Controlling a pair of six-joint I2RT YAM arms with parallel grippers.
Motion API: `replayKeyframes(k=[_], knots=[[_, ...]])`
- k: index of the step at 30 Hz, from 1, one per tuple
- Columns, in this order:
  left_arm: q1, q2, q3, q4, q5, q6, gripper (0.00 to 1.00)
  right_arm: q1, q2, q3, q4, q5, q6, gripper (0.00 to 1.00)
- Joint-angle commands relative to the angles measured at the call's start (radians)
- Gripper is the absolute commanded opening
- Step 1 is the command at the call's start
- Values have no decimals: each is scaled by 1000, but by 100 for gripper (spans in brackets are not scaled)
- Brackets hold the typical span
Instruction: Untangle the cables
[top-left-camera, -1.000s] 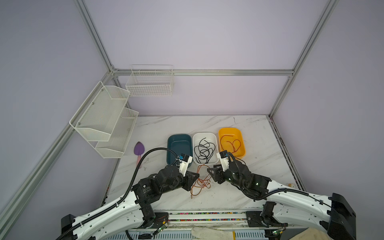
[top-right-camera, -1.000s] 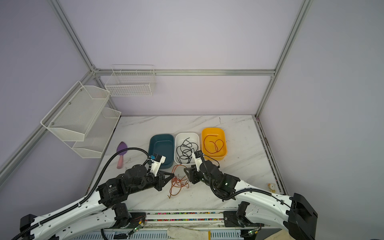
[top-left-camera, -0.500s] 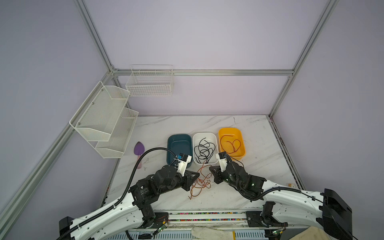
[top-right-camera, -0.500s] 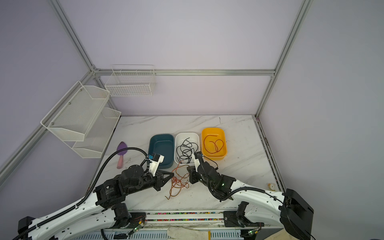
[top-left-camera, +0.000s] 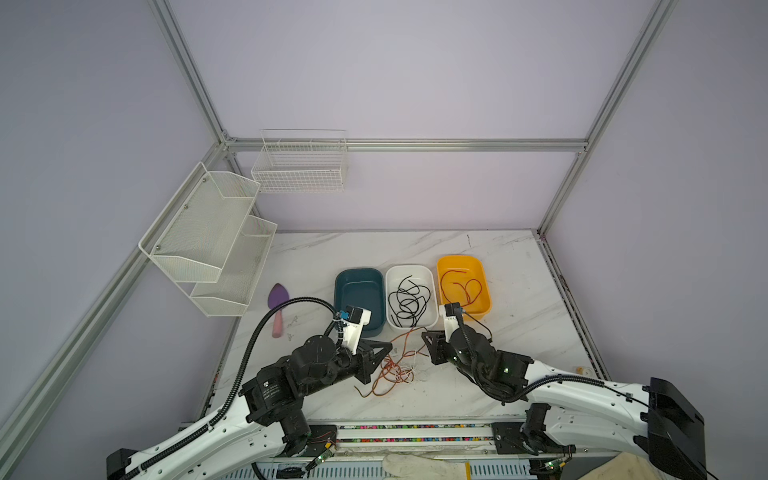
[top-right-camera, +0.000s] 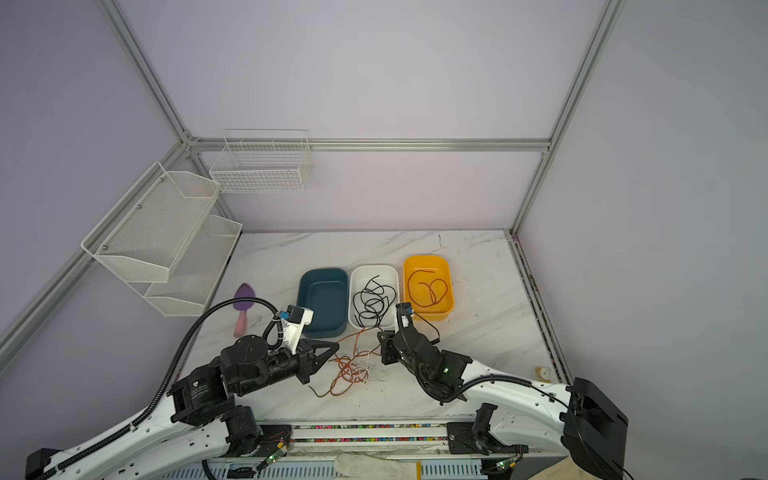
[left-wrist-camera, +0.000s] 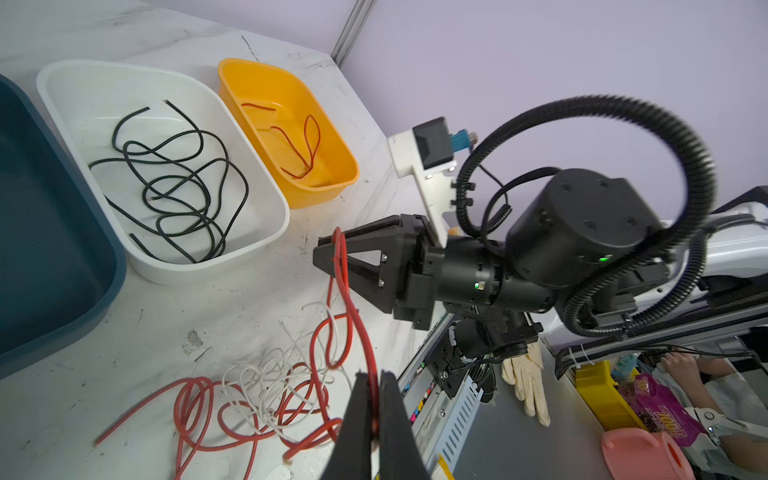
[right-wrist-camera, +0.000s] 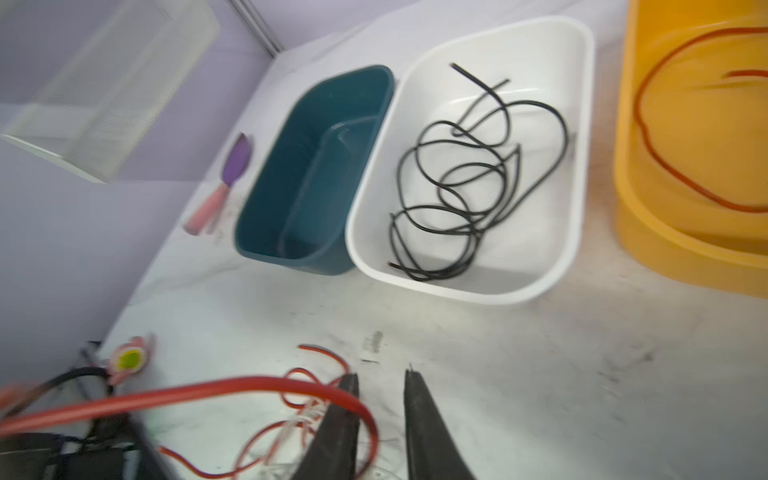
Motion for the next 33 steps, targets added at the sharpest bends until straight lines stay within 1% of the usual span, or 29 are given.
replayKeyframes(k=[1, 3, 4, 8, 10, 11, 13, 16, 20, 23, 26, 29, 33], knots=[[-4, -26, 89, 56, 19, -3, 0, -11, -7, -2, -130, 124, 34, 40], [-4, -25, 96, 63, 27, -6, 0, -12, -28, 0, -140, 133, 31, 50], [-4, -24, 101, 67, 29, -8, 0, -12, -40, -1, -145, 138, 29, 53], [-4, -14, 121, 83, 29, -13, 0, -12, -84, 7, -169, 141, 14, 59], [-4, -2, 134, 93, 19, -19, 0, -13, -130, 4, -149, 83, -27, 62], [-4, 7, 138, 97, 13, -22, 0, -12, -154, -1, -135, 63, -35, 63], [-4, 33, 152, 109, -2, -22, 0, -13, -217, -22, -88, 9, -91, 63], [-4, 81, 176, 128, -25, -10, 0, -12, -293, -40, -59, -45, -124, 63], [-3, 144, 210, 173, -28, 10, 0, -13, -344, -39, -75, -69, -148, 63], [-4, 191, 248, 180, -31, 27, 0, -11, -336, -31, -118, -30, -142, 63], [-4, 227, 294, 176, -33, 48, 0, -12, -306, -23, -149, 9, -103, 63], [-4, 255, 342, 152, -53, 80, 0, -11, -286, 10, -223, 75, -34, 65], [-3, 291, 396, 115, -77, 127, 0, -12, -343, 59, -294, 157, -18, 69]])
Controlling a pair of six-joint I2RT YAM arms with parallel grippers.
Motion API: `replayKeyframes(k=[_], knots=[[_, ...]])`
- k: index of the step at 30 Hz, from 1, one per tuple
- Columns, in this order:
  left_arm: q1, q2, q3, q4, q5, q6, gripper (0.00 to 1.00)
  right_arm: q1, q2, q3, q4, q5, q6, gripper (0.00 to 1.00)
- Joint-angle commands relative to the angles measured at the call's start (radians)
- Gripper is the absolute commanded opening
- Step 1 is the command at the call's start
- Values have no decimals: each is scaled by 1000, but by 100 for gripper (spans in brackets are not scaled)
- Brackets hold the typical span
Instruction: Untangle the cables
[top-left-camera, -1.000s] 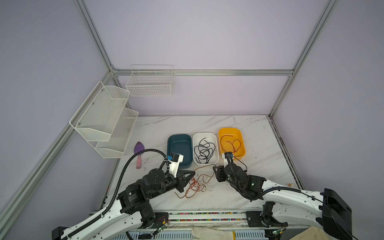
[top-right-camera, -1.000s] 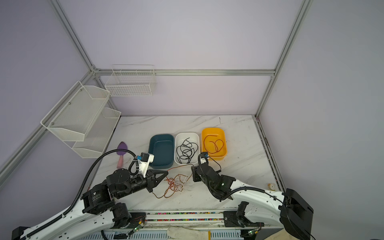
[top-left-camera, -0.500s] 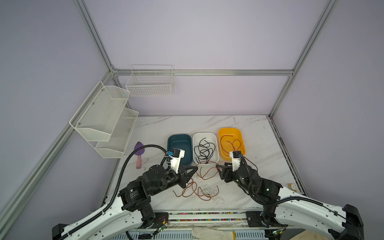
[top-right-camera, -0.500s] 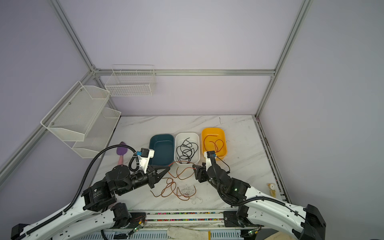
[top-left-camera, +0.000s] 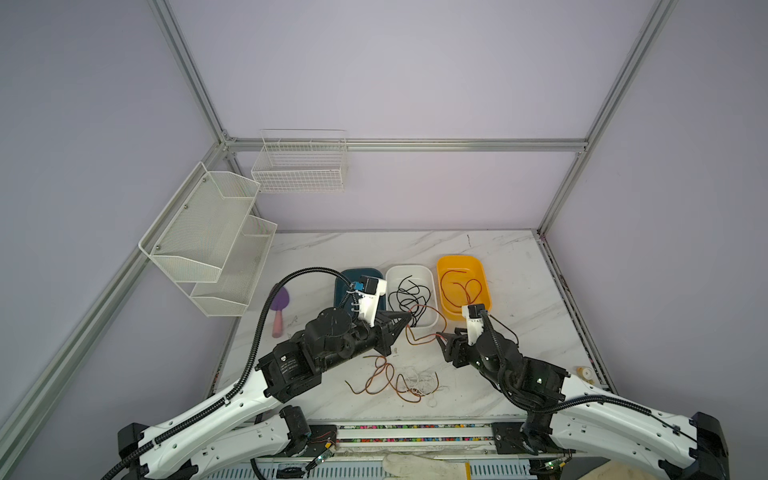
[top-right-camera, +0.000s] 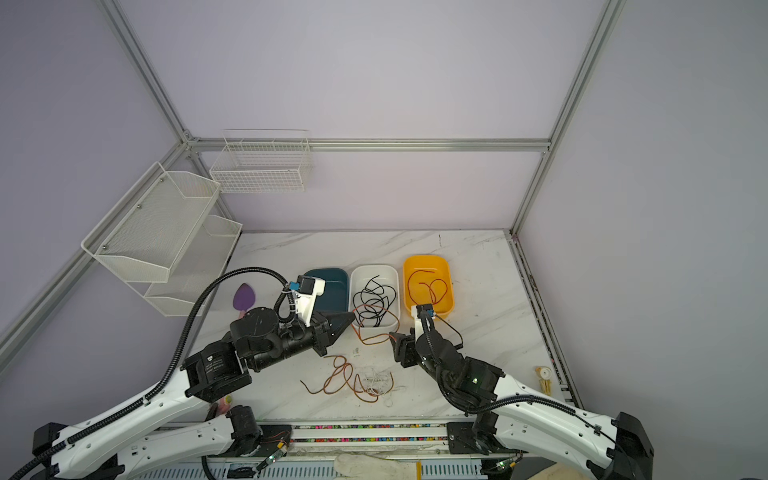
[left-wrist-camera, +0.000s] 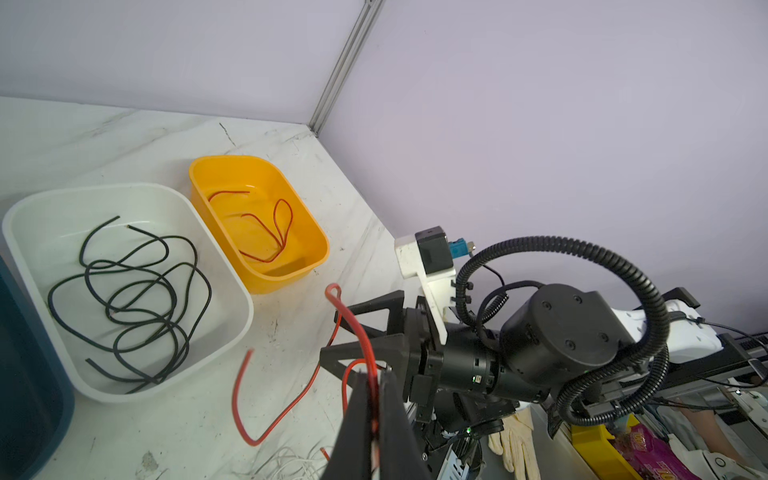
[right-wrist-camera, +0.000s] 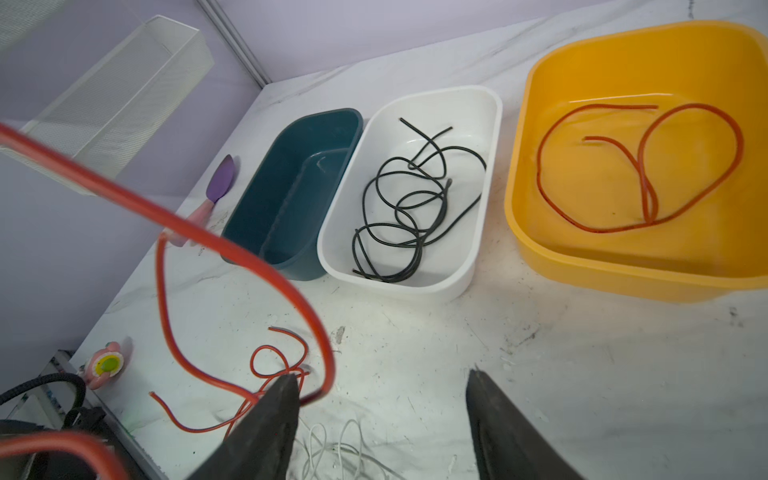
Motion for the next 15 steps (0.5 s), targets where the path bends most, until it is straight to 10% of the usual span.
replayKeyframes(k=[1, 15], knots=[[-4, 22, 142, -4, -34, 77, 0, -4, -65, 84, -102, 124, 39, 70], [52, 235, 325, -29, 4, 206, 0, -4, -269, 287, -390, 435, 85, 87]])
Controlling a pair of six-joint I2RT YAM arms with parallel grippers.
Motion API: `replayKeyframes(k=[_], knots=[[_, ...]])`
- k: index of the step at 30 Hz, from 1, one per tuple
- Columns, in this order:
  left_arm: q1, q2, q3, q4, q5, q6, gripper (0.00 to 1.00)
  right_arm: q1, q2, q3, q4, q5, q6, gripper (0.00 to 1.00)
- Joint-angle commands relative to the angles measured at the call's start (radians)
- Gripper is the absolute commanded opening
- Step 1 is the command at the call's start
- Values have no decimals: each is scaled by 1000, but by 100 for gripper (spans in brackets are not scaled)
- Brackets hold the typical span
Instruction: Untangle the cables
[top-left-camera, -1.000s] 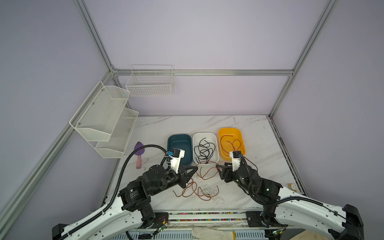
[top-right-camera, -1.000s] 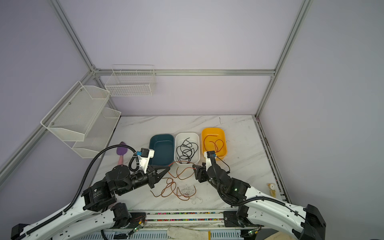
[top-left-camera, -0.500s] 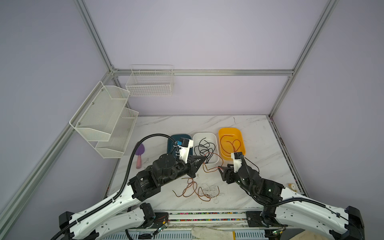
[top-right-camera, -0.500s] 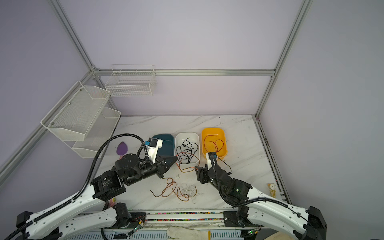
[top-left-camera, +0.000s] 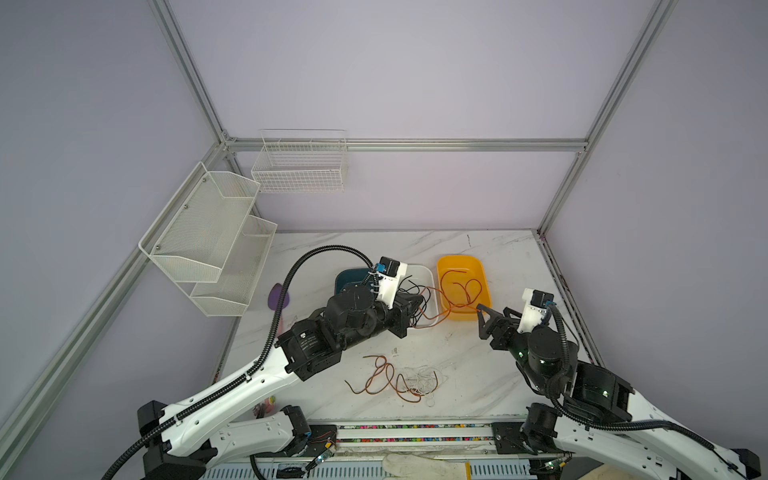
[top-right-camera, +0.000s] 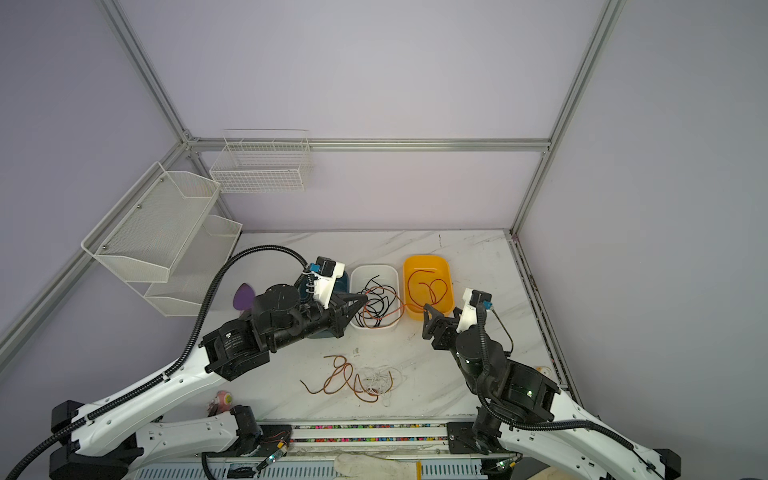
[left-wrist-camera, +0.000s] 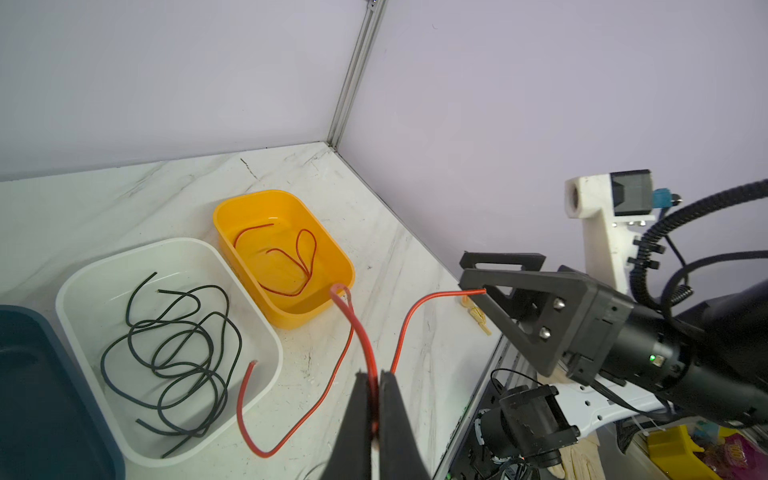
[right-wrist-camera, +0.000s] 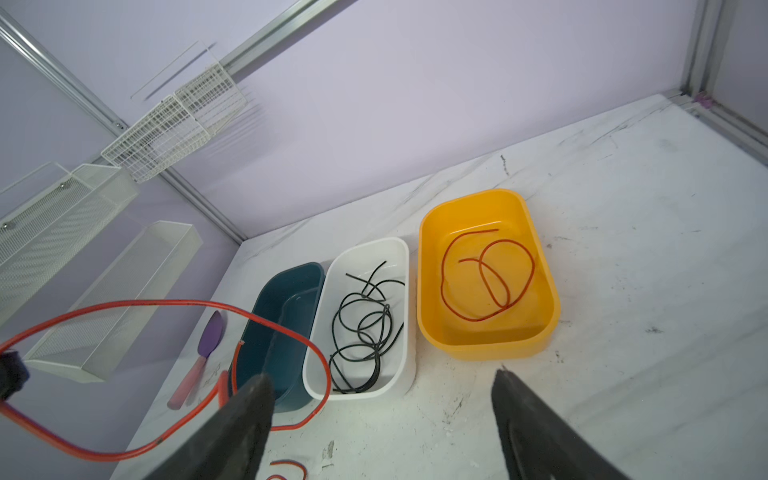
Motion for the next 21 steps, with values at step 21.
replayKeyframes(k=[21], knots=[[137, 473, 433, 124, 220, 79, 0, -4, -113, 111, -125, 174, -89, 93]])
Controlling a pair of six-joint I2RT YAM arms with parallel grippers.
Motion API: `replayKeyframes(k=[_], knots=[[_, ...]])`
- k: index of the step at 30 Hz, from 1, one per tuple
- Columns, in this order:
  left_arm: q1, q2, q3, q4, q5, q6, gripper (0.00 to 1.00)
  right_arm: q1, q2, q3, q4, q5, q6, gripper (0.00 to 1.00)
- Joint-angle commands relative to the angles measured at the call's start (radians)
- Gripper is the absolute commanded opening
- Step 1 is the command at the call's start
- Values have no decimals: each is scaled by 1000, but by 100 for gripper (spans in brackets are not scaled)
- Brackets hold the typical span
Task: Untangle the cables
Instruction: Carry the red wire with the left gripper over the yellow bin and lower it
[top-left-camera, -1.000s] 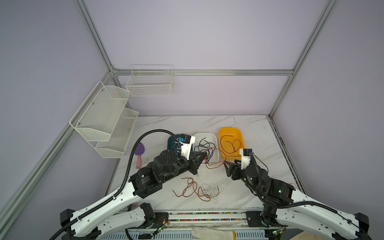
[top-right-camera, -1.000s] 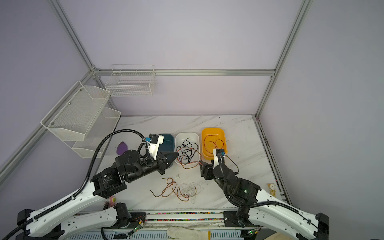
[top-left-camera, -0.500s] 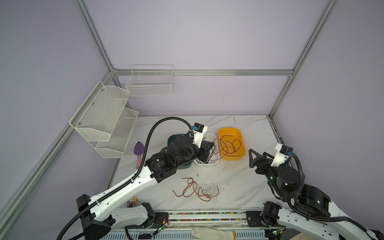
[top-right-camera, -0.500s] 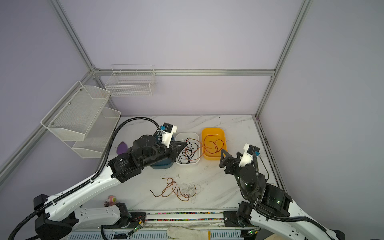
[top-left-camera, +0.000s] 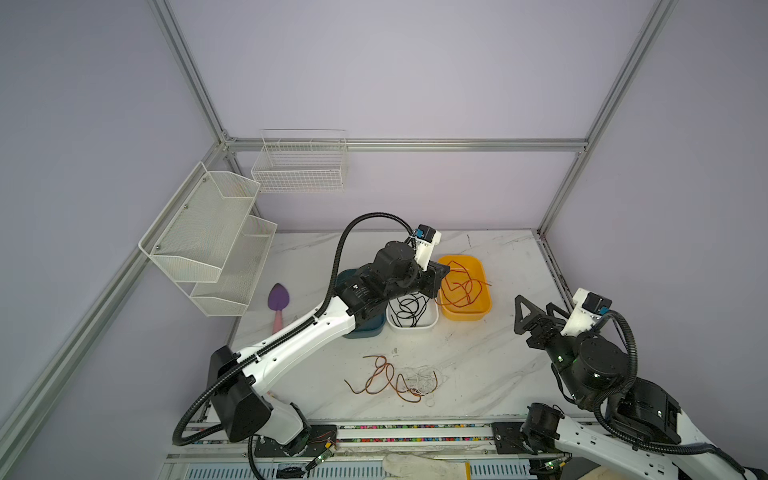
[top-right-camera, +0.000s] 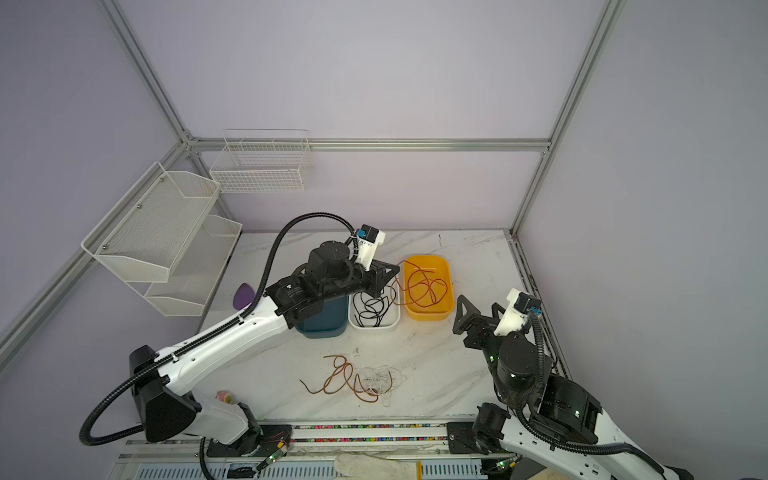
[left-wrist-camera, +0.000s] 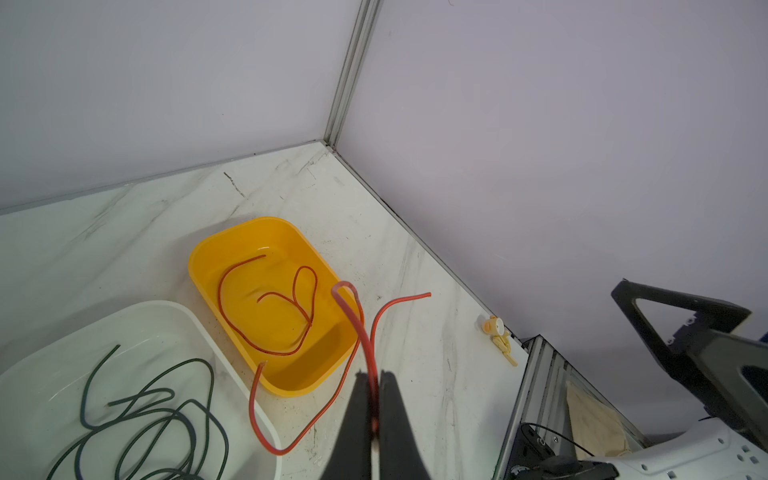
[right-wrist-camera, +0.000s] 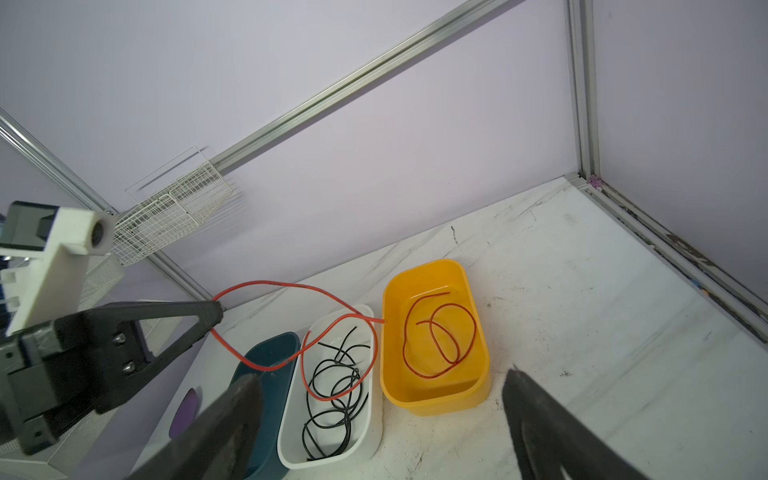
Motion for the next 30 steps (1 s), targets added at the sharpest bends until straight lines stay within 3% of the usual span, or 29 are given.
replayKeyframes(k=[1, 17, 30], knots=[[19, 46, 128, 67, 64, 17, 0, -4, -3, -8, -5, 18, -16, 93], [76, 378, 308, 152, 232, -57, 0, -3, -37, -83, 64, -2, -7, 93], [110, 538, 350, 171, 282, -111, 0, -4, -30, -87, 67, -6, -8, 93]])
